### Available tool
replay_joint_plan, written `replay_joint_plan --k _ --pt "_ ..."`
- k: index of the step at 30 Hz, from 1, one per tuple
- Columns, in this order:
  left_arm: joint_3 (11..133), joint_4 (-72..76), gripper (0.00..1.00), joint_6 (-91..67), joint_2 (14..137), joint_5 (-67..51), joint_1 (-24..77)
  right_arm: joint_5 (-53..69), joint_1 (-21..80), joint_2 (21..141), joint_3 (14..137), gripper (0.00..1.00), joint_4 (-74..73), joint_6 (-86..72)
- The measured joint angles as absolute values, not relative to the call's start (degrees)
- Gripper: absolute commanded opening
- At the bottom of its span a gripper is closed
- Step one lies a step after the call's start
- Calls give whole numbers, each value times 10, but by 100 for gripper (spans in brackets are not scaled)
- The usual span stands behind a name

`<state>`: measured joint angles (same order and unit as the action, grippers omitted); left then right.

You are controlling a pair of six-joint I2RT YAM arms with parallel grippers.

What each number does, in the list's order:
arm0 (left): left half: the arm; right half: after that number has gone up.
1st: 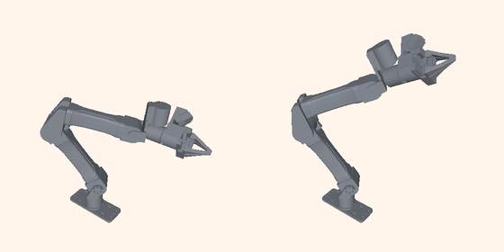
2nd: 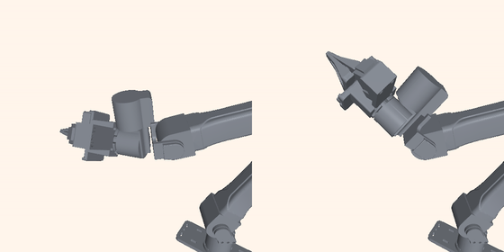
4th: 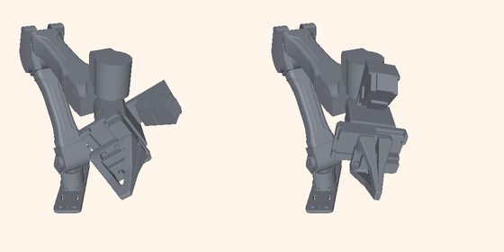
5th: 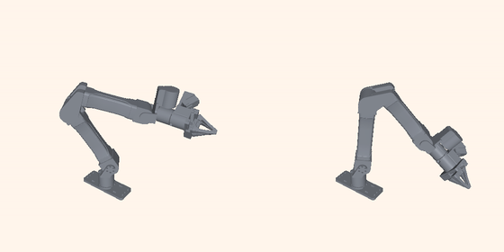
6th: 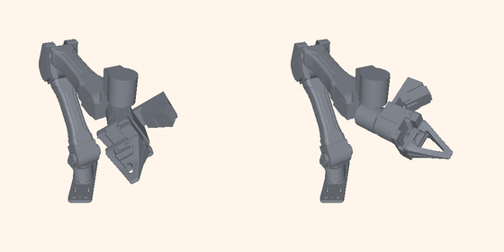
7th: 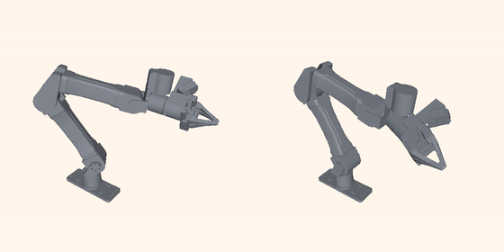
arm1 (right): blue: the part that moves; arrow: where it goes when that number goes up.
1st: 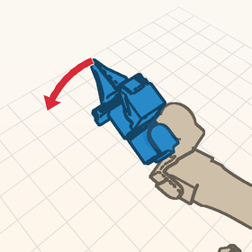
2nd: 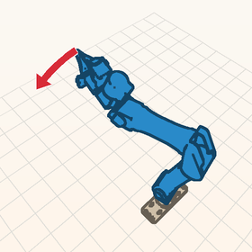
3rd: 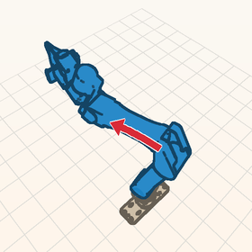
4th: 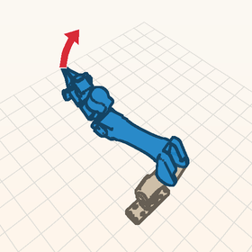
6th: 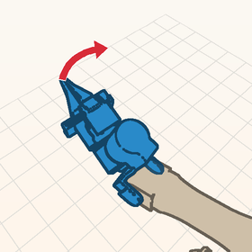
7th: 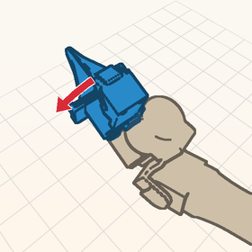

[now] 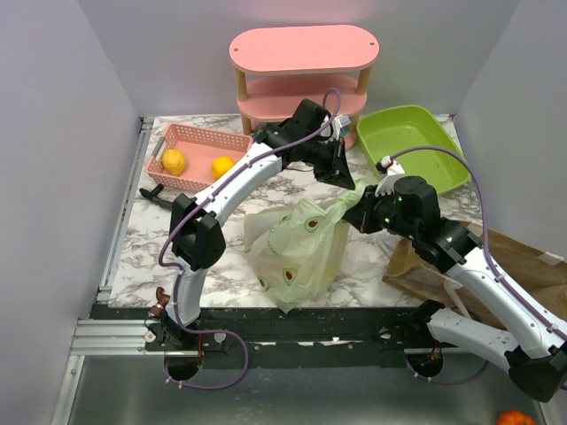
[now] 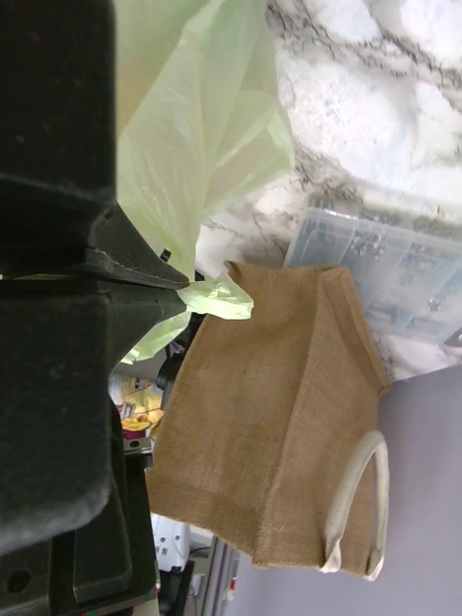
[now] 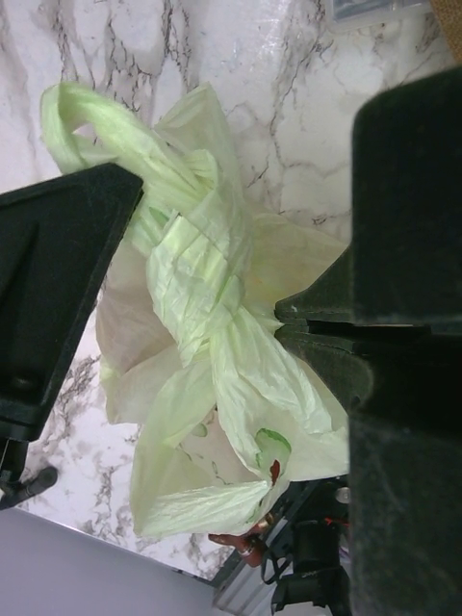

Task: Place the food into the grocery bag and tie it
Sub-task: Tie the grocery bag at the center of the board.

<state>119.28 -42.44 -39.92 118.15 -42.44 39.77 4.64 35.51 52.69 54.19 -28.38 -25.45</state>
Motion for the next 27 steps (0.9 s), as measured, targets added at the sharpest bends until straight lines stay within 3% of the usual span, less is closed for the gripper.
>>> replay_joint_plan --k 13,27 --pt "1145 -472 0 -379 1029 -284 357 -6 355 502 575 1 -337 -283" --pt "942 -472 0 -363 853 -219 305 -21 356 492 578 1 -351 -306"
